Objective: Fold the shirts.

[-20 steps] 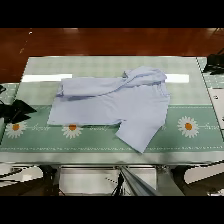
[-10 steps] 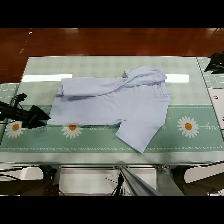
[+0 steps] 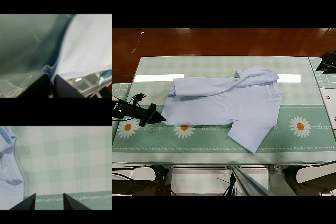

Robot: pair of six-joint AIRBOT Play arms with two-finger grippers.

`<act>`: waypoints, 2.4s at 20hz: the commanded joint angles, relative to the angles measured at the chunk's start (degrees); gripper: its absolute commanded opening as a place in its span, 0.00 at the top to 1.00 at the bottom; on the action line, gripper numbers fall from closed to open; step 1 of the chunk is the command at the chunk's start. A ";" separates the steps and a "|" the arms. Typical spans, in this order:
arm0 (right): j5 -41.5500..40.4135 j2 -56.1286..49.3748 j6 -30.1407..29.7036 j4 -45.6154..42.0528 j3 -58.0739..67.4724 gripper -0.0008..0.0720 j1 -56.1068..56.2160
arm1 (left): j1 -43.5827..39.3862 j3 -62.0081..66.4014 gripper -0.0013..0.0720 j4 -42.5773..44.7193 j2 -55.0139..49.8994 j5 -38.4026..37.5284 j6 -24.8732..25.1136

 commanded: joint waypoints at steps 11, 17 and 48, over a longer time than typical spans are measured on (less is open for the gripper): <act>-6.29 13.79 -4.74 14.16 -42.25 0.32 -1.88 | -0.96 0.04 0.96 -1.01 -0.07 1.68 4.59; -21.62 22.32 -5.51 19.91 -68.15 0.32 2.38 | -0.96 0.04 0.96 -1.01 -0.07 1.64 5.03; -40.30 59.69 5.81 9.18 -10.45 0.96 11.19 | -0.94 45.51 0.96 -22.03 56.94 21.16 10.56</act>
